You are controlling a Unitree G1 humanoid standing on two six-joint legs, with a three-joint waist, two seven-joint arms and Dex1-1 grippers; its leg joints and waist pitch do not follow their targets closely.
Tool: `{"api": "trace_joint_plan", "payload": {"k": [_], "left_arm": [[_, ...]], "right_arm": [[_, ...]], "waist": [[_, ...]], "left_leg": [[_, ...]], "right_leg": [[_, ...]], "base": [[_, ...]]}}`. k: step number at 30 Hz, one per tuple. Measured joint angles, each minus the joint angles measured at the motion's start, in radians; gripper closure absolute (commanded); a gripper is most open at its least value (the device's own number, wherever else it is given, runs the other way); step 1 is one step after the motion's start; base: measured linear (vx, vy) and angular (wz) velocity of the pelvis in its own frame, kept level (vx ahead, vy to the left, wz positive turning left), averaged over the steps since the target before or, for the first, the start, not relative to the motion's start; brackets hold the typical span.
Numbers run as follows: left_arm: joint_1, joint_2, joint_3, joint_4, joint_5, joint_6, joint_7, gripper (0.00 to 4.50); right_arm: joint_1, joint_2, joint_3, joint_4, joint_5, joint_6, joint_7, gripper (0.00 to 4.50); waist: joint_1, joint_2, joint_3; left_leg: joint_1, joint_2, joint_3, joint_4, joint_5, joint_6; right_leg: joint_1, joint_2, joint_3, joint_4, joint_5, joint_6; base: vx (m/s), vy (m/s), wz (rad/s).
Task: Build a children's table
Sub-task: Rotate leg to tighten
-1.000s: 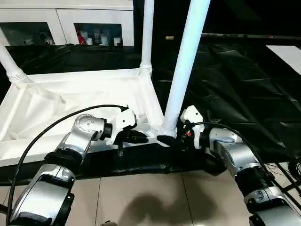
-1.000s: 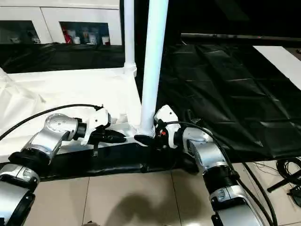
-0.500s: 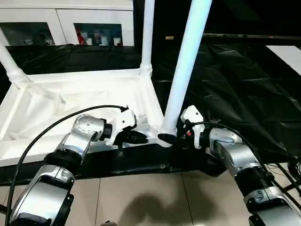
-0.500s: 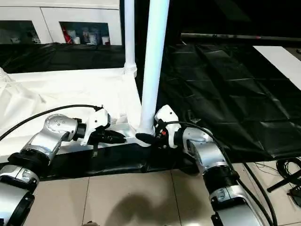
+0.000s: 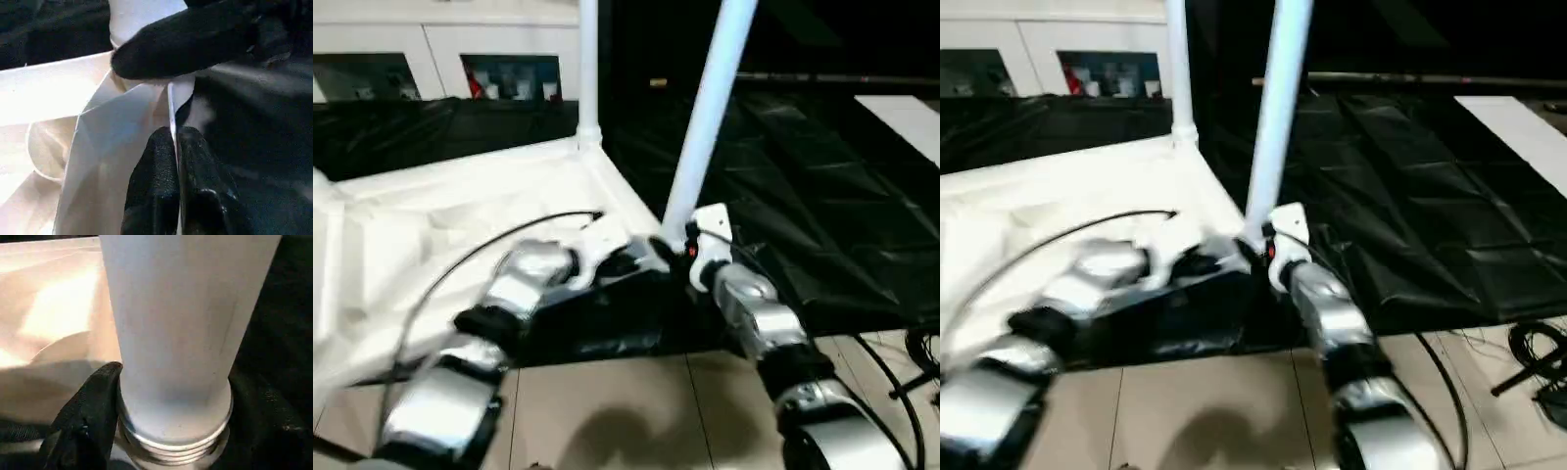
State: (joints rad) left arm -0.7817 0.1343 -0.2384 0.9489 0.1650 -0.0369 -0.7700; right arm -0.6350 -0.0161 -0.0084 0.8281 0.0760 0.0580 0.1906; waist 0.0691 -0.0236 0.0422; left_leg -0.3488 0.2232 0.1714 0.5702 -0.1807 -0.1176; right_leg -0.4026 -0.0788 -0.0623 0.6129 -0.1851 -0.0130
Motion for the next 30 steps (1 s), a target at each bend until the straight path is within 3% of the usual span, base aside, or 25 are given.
{"api": "trace_joint_plan", "payload": {"k": [5,6,11,21,30], "left_arm": [[-0.008,-0.019,-0.001,0.008,0.006,0.009,0.026,4.5],[-0.008,-0.019,-0.001,0.008,0.006,0.008,0.024,4.5],[-0.004,-0.002,-0.002,0.006,0.004,-0.021,-0.017,4.5],[0.044,0.11,-0.003,-0.034,-0.051,-0.125,-0.271,4.5],[0.06,0.164,0.006,-0.043,-0.083,-0.139,-0.383,4.5]], "right_arm": [[-0.006,0.004,-0.004,0.023,-0.009,-0.034,-0.021,1.78],[-0.005,0.001,-0.005,0.028,-0.008,-0.044,-0.01,1.22],[0.001,-0.032,0.006,0.033,-0.006,-0.068,0.085,0.79],[0.055,-0.185,0.123,-0.082,-0.001,-0.062,0.534,0.79],[0.061,-0.232,0.136,-0.119,0.032,-0.038,0.691,0.79]], "waist": [[0.005,0.001,-0.001],[0.006,0.002,-0.001],[0.007,0.003,0.0],[0.013,0.005,0.0],[0.016,0.005,0.0]], "left_leg": [[-0.001,0.0,0.0,0.0,0.0,0.0],[-0.001,0.0,0.0,0.0,0.0,0.0],[-0.001,0.0,0.0,-0.001,0.0,0.0],[-0.002,0.001,0.0,-0.002,0.002,0.004],[-0.002,0.001,0.0,-0.002,0.002,0.004]], "right_leg": [[0.0,0.0,0.0,0.0,-0.001,0.001],[0.0,0.0,0.0,0.0,-0.001,0.001],[-0.001,0.001,-0.001,0.0,-0.001,0.001],[-0.001,0.002,-0.002,0.0,-0.001,0.002],[-0.001,0.002,-0.002,0.0,-0.001,0.002]], "base": [[0.0,0.0,0.0],[0.0,0.0,0.0],[0.0,0.0,0.0],[0.0,0.0,0.0],[0.0,0.0,0.0]]}}
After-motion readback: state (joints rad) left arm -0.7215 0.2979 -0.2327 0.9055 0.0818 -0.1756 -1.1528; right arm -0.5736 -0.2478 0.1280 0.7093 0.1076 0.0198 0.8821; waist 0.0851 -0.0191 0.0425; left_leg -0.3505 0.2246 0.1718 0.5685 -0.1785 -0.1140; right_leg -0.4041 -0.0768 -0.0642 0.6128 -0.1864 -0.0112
